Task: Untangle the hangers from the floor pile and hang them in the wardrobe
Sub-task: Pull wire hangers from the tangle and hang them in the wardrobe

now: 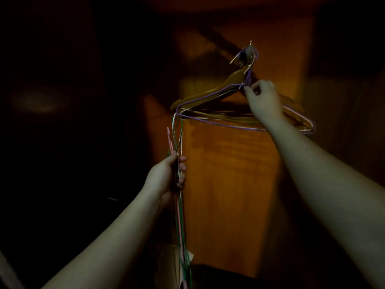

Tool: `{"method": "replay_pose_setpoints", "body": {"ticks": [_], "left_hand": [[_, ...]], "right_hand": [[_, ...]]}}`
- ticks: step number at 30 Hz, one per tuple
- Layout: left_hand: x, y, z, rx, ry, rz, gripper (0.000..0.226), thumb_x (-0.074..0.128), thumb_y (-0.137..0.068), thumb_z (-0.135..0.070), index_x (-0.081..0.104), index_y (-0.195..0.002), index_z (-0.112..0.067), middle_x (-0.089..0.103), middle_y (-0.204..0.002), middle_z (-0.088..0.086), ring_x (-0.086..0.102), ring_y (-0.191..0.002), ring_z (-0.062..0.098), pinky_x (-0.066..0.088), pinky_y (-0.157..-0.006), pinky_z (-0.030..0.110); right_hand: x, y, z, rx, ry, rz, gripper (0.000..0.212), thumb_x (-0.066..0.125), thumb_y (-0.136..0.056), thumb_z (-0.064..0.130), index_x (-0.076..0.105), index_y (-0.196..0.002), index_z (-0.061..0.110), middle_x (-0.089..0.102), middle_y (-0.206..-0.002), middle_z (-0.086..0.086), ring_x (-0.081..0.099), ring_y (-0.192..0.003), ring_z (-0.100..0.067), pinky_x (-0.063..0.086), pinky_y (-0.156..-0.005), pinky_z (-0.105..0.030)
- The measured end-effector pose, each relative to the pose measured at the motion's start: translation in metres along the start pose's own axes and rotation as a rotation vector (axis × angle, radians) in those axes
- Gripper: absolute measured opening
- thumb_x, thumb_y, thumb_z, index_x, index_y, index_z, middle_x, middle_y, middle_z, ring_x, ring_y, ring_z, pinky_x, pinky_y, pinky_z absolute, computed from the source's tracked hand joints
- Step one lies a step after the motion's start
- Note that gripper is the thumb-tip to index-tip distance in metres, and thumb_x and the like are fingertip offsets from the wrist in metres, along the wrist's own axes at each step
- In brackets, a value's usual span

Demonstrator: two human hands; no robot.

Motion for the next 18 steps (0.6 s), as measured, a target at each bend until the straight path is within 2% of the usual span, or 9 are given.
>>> {"method": "replay_pose_setpoints", "body": {"ticks": [3, 6, 9, 13, 15, 18], "left_hand": [[-0.004, 0.004, 0.015, -0.034, 0.012, 0.042, 0.038, 0.043, -0.101, -0.038, 0.059, -0.115, -0.006, 0.055, -0.066, -0.004, 0.042, -0.043, 0.009, 0.032, -0.037, 0.02], [-0.005, 0.011, 0.028, -0.069, -0.001, 0.082, 0.037, 0.043, -0.101, -0.036, 0.06, -0.114, -0.006, 0.057, -0.067, -0.003, 0.044, -0.045, 0.01, 0.033, -0.039, 0.02], [-0.006, 0.017, 0.039, -0.091, -0.036, 0.099, 0.035, 0.043, -0.102, -0.034, 0.062, -0.114, -0.007, 0.06, -0.068, -0.003, 0.047, -0.046, 0.01, 0.035, -0.039, 0.019], [-0.002, 0.021, 0.051, -0.094, -0.11, 0.146, 0.029, 0.048, -0.099, -0.023, 0.06, -0.12, -0.007, 0.067, -0.075, -0.001, 0.055, -0.051, 0.013, 0.04, -0.043, 0.019], [-0.001, 0.023, 0.056, -0.093, -0.142, 0.164, 0.026, 0.051, -0.097, -0.016, 0.059, -0.12, -0.006, 0.071, -0.08, 0.001, 0.058, -0.053, 0.013, 0.043, -0.045, 0.019], [0.005, 0.025, 0.065, -0.123, -0.142, 0.209, 0.025, 0.05, -0.098, -0.014, 0.059, -0.118, -0.002, 0.073, -0.088, 0.008, 0.062, -0.056, 0.015, 0.049, -0.049, 0.022]], "right_hand": [[0.033, 0.071, 0.002, 0.035, -0.177, 0.169, 0.022, 0.055, -0.097, 0.031, 0.063, -0.093, 0.011, 0.058, -0.091, -0.004, 0.051, -0.083, -0.014, 0.029, -0.067, -0.025], [0.07, 0.146, 0.001, 0.101, -0.298, 0.372, 0.023, 0.056, -0.098, 0.03, 0.062, -0.085, 0.011, 0.056, -0.079, 0.001, 0.05, -0.074, -0.011, 0.033, -0.065, -0.03], [0.091, 0.208, -0.002, 0.172, -0.363, 0.5, 0.023, 0.054, -0.098, 0.034, 0.063, -0.086, 0.015, 0.06, -0.084, -0.002, 0.055, -0.076, -0.011, 0.039, -0.066, -0.025], [0.106, 0.253, -0.009, 0.28, -0.422, 0.596, 0.023, 0.052, -0.098, 0.039, 0.063, -0.088, 0.022, 0.062, -0.091, -0.012, 0.057, -0.082, -0.026, 0.039, -0.068, -0.032], [0.11, 0.26, -0.011, 0.325, -0.431, 0.621, 0.022, 0.052, -0.098, 0.039, 0.064, -0.091, 0.023, 0.062, -0.089, -0.007, 0.056, -0.079, -0.018, 0.039, -0.069, -0.03], [0.115, 0.261, -0.008, 0.341, -0.454, 0.68, 0.019, 0.051, -0.099, 0.038, 0.066, -0.097, 0.026, 0.064, -0.096, 0.009, 0.056, -0.09, -0.005, 0.042, -0.075, -0.026]]}}
Point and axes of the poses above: each hand's wrist, its own y-axis away from the middle knuckle, its own x-axis out of the palm, z = x × y, the point moved 10 cm from there along -y, towards the middle knuckle
